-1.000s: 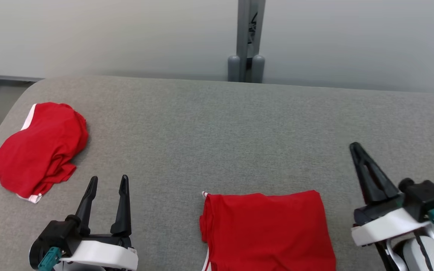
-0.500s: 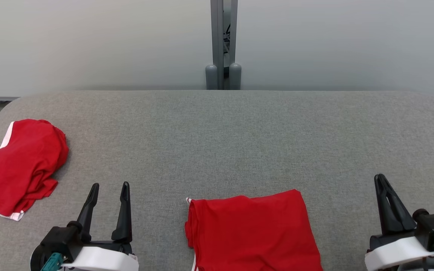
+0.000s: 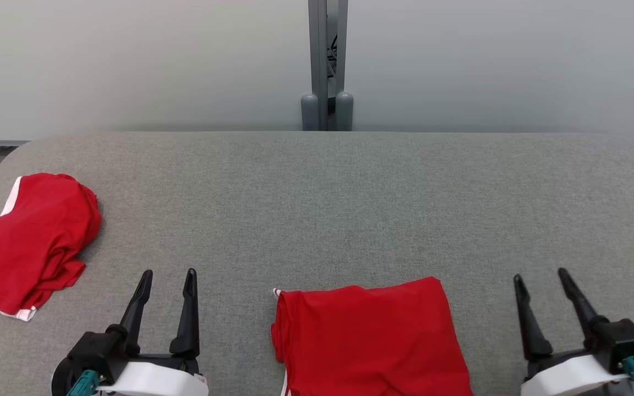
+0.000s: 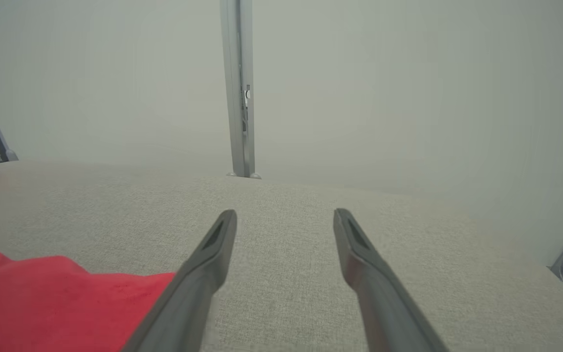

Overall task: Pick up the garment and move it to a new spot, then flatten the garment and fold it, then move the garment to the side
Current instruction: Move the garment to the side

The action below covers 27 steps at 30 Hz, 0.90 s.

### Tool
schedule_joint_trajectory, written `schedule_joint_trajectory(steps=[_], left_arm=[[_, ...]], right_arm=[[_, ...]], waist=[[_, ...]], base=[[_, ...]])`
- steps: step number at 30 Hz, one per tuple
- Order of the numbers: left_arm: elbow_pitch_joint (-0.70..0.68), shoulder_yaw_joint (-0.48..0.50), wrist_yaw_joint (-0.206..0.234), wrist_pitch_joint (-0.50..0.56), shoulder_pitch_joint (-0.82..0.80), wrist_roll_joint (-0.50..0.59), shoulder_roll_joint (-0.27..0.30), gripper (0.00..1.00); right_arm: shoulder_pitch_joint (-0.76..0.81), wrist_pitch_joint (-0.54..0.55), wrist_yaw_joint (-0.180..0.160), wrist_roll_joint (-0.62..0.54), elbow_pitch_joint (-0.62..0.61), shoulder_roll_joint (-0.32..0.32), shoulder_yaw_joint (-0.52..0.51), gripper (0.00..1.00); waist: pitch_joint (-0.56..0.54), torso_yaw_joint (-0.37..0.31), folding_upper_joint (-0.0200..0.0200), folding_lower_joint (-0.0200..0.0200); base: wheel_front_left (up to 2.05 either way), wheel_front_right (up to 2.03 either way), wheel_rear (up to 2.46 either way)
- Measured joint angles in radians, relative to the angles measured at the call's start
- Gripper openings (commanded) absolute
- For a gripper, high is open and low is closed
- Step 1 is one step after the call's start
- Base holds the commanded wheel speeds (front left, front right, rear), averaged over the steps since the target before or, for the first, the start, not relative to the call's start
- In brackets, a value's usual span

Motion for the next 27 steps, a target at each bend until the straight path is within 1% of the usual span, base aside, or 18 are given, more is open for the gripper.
schedule_joint_trajectory(steps=[4, 6, 8, 10, 11, 15, 19, 21, 24, 27], left_arm=[[0.003, -0.002, 0.000, 0.000, 0.000, 0.000, 0.000, 1.00], [0.005, -0.002, 0.000, 0.000, 0.000, 0.000, 0.001, 1.00], [0.005, -0.003, -0.003, 0.000, -0.002, 0.000, 0.000, 1.00], [0.006, -0.004, -0.003, 0.000, -0.003, 0.000, 0.000, 1.00], [0.008, -0.004, -0.003, 0.000, -0.006, 0.000, 0.000, 1.00], [0.009, -0.005, -0.007, 0.000, -0.020, 0.002, 0.000, 1.00], [0.011, -0.006, -0.012, 0.000, -0.025, 0.005, 0.000, 1.00], [0.011, -0.003, -0.012, 0.000, -0.030, 0.005, 0.001, 1.00], [0.011, -0.004, -0.015, 0.000, -0.046, 0.006, 0.000, 1.00], [0.015, -0.007, -0.017, 0.000, -0.047, 0.010, 0.000, 1.00]], right_arm=[[0.000, 0.000, 0.000, 0.064, 0.064, -0.011, 0.057, 1.00], [-0.002, 0.000, 0.000, 0.094, 0.095, -0.020, 0.067, 1.00], [-0.007, 0.000, 0.000, 0.147, 0.133, -0.031, 0.113, 1.00], [-0.021, 0.000, 0.000, 0.234, 0.175, -0.038, 0.182, 1.00], [-0.037, 0.000, 0.000, 0.323, 0.202, -0.060, 0.267, 1.00], [-0.087, 0.019, -0.001, 0.498, 0.266, -0.123, 0.389, 1.00], [-0.143, 0.052, -0.001, 0.612, 0.329, -0.160, 0.455, 1.00], [-0.168, 0.072, -0.001, 0.663, 0.356, -0.167, 0.480, 1.00], [-0.209, 0.095, -0.001, 0.746, 0.360, -0.170, 0.528, 1.00], [-0.232, 0.115, -0.001, 0.820, 0.347, -0.191, 0.580, 1.00]], waist=[[0.007, 0.006, 0.0000, 0.0000], [0.014, 0.010, 0.0000, 0.0000], [0.022, 0.015, 0.0000, 0.0000], [0.032, 0.021, 0.0000, 0.0000], [0.042, 0.026, 0.0000, 0.0000], [0.063, 0.035, 0.0000, 0.0000], [0.084, 0.048, 0.0000, 0.0000], [0.095, 0.056, 0.0000, 0.0000], [0.110, 0.069, 0.0000, 0.0000], [0.120, 0.087, 0.0000, 0.0000]], base=[[0.00, 0.00, 0.00], [0.00, 0.00, 0.00], [0.00, 0.00, 0.00], [0.00, 0.00, 0.00], [0.00, 0.00, 0.00], [0.00, 0.00, 0.00], [0.00, 0.00, 0.00], [0.00, 0.00, 0.00], [0.00, 0.00, 0.00], [0.00, 0.00, 0.00]])
